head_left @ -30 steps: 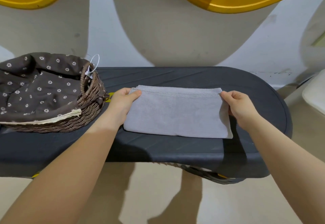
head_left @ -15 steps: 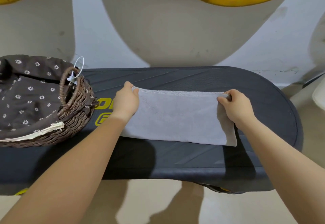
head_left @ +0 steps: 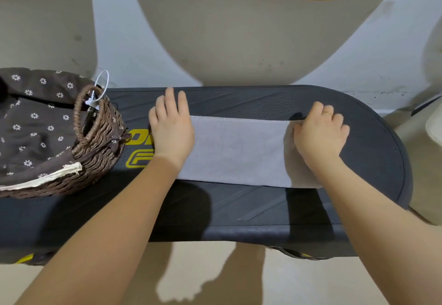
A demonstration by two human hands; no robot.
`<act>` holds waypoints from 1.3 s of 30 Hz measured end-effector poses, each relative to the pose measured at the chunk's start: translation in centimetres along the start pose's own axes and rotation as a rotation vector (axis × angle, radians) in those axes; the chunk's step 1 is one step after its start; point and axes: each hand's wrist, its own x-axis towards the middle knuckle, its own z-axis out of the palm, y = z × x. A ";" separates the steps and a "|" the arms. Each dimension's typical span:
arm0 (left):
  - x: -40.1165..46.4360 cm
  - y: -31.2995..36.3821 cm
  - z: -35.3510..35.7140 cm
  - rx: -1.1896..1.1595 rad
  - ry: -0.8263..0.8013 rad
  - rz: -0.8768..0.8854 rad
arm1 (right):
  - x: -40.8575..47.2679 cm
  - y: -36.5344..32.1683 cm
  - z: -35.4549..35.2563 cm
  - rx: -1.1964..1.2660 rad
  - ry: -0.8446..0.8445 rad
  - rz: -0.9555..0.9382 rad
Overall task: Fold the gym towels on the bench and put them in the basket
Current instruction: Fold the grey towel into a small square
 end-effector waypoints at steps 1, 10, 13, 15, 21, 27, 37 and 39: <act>-0.2 0.6 0.4 -0.013 0.090 0.128 | -0.8 -0.6 0.1 0.025 0.096 -0.102; -3.3 1.2 0.9 -0.177 -0.428 0.323 | -6.4 -5.2 3.5 0.038 -0.312 -0.504; -3.6 0.1 0.5 -0.164 -0.459 0.266 | -5.7 -2.7 2.8 -0.028 -0.321 -0.424; -3.9 -0.1 0.2 -0.157 -0.458 0.240 | -5.3 -0.5 2.3 -0.059 -0.303 -0.341; -4.5 0.4 -1.0 -0.120 -0.488 0.192 | -5.4 3.1 0.7 -0.009 -0.352 -0.147; -4.4 4.3 -2.3 -0.170 -0.466 0.316 | -5.5 2.5 -1.5 0.177 -0.232 0.005; -4.6 10.8 -0.7 -0.199 -0.542 0.561 | -4.3 3.6 -2.8 0.734 -0.557 0.276; -4.4 10.5 -0.6 -0.240 -0.572 0.561 | -4.4 3.2 -3.9 0.855 -0.616 0.245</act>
